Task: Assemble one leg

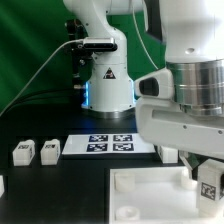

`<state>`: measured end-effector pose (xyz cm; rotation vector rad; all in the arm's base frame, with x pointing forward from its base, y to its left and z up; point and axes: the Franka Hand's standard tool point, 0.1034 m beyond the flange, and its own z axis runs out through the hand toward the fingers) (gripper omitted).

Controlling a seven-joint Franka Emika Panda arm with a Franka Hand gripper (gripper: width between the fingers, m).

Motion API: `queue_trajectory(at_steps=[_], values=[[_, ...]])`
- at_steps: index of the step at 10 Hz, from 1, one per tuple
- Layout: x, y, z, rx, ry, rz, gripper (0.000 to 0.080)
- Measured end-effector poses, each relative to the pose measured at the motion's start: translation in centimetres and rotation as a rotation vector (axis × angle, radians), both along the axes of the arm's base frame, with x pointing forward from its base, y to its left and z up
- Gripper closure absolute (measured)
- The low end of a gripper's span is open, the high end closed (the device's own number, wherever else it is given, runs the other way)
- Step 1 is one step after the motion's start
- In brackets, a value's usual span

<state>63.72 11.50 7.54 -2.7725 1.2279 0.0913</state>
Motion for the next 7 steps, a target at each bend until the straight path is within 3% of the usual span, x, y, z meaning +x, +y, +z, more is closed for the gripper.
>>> queue_trajectory(at_steps=[1,3,7], values=[[0.0,-0.1,0.2,-0.008,0.031,-0.284,0.0502],[-0.1,-1.1,-0.3,0.071,0.089,-0.635,0.0502],[-0.3,-0.7,-0.4,0.066,0.117,-0.786,0.0502]])
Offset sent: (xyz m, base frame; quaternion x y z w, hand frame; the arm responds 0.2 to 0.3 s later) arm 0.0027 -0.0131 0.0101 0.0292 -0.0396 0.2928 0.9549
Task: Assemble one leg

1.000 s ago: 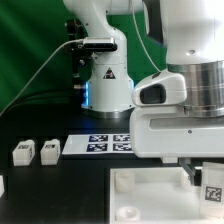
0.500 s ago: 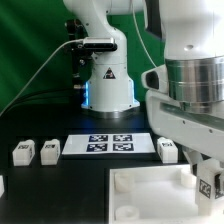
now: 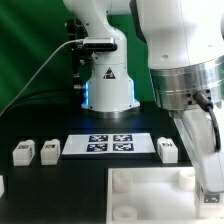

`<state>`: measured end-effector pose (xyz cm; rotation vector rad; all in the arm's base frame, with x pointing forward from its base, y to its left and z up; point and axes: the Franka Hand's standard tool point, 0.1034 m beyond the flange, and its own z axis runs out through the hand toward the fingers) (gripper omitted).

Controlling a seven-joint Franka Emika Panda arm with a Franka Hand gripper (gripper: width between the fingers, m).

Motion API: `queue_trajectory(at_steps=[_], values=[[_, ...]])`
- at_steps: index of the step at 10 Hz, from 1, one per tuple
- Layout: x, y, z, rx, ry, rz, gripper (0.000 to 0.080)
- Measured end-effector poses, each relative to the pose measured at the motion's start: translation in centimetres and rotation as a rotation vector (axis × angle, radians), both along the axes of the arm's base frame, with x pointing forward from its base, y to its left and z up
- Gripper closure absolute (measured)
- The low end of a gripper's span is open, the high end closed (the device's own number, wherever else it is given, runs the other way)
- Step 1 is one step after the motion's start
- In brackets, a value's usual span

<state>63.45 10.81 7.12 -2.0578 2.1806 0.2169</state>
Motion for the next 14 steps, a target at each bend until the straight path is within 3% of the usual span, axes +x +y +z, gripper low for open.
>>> queue_trajectory(at_steps=[1,2,6,9,12,14], values=[[0.0,0.0,0.0,0.000,0.000,0.000,0.0322],[0.1,0.1,0.0,-0.006,-0.022,0.067,0.0209],[-1.2,1.6,-0.1,-0.024,-0.124,0.404,0.0153],[-1.2,1.1,-0.4,-0.042,-0.191,0.827,0.0151],[0.4,0.0,0.3,-0.095,-0.247,1.448,0.0151],[0.9,-0.7,0.0,-0.098,-0.265,1.550,0.0151]])
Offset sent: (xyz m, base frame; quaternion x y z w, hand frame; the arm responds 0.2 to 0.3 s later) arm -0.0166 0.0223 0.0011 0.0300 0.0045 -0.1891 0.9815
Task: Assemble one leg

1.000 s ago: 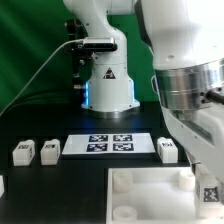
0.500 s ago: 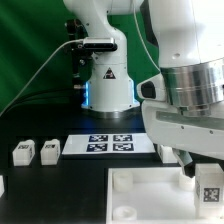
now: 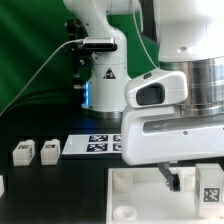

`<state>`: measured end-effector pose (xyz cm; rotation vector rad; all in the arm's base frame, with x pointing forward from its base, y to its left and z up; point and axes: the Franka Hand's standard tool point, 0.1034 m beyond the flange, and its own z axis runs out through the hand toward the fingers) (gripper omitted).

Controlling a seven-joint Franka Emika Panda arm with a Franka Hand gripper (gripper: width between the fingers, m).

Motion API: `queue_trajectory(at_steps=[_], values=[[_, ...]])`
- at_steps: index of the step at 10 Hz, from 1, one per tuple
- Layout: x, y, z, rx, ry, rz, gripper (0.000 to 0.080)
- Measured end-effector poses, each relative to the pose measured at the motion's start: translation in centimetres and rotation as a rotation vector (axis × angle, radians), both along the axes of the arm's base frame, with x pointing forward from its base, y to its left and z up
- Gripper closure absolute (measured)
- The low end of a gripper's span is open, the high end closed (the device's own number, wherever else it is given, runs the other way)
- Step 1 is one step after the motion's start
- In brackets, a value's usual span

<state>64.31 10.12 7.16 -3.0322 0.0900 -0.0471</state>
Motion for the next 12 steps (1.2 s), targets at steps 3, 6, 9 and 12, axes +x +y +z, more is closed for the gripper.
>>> queue_trajectory(at_steps=[3,6,9,12], values=[[0.0,0.1,0.0,0.009,0.014,-0.127,0.0251],[-0.1,0.2,0.0,0.021,0.048,-0.430,0.0511],[-0.3,0.2,0.0,0.029,0.152,-0.913,0.0511],[-1.1,0.1,-0.2,0.154,0.303,-1.560,0.0509]])
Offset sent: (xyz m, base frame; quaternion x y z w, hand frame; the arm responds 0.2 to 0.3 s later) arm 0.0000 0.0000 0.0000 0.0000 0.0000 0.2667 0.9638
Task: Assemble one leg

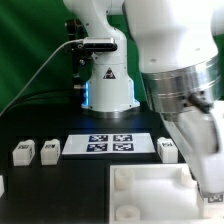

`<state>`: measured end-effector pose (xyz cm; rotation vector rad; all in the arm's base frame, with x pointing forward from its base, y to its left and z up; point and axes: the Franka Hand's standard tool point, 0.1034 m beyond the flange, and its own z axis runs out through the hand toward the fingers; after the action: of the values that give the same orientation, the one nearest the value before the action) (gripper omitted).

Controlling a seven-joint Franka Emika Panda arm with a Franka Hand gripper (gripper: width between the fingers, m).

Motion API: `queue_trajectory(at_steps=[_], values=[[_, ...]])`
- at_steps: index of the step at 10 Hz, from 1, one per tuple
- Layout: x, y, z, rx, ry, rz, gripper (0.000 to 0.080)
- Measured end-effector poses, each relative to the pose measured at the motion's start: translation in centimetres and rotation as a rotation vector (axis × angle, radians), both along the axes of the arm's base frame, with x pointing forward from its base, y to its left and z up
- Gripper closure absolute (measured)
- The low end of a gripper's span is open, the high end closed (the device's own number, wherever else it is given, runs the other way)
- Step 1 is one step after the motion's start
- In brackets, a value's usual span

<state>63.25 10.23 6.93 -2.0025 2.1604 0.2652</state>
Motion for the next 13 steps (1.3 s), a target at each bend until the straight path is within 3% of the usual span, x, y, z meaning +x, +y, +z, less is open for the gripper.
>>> queue_trajectory(at_steps=[6,8,9,10,11,13], values=[[-0.2,0.1,0.2,-0.004,0.089,-0.393,0.0508],[-0.3,0.1,0.0,-0.004,0.089,-0.383,0.0268],[-0.4,0.2,-0.1,-0.005,0.088,-0.380,0.0268],[-0.9,0.5,-0.5,-0.008,0.090,-0.374,0.0174],[-1.1,1.0,-0.2,-0.006,0.090,-0.367,0.0157],[-0.7,1.6,1.6,0.008,0.076,-0.354,0.0151]])
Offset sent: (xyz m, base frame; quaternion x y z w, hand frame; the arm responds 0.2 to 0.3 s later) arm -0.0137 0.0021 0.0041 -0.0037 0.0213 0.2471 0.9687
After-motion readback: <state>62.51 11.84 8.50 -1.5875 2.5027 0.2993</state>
